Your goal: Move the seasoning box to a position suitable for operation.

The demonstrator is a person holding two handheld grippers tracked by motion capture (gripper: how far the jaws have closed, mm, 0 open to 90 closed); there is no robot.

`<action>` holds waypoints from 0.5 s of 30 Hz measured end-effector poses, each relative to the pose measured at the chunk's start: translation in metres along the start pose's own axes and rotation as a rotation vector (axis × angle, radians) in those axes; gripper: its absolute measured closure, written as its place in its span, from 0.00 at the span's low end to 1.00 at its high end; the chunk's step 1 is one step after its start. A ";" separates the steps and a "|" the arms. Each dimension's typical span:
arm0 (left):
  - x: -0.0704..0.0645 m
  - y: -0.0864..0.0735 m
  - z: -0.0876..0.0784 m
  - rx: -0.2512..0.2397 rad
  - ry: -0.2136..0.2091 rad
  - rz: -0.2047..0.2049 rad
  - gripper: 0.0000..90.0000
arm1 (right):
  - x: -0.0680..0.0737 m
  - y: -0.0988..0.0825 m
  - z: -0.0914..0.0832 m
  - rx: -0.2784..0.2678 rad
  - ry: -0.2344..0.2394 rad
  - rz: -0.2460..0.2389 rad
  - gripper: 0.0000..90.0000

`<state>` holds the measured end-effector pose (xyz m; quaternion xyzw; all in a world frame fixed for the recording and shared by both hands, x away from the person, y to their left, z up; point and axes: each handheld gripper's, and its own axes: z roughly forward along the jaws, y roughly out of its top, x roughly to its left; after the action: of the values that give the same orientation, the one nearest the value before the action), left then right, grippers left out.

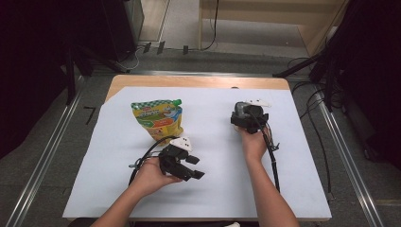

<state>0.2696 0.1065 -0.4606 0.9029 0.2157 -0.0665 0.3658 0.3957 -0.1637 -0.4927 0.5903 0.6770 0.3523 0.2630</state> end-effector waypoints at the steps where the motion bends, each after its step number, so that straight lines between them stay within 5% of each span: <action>1: 0.000 0.000 0.000 0.000 0.000 0.000 0.46 | 0.000 0.000 0.000 0.002 0.001 -0.002 0.18; 15: 0.005 -0.002 -0.003 -0.006 0.007 -0.020 0.46 | -0.008 0.000 -0.018 0.007 0.068 -0.031 0.18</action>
<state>0.2733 0.1113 -0.4609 0.8999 0.2260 -0.0664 0.3670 0.3833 -0.1742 -0.4820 0.5682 0.6959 0.3655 0.2435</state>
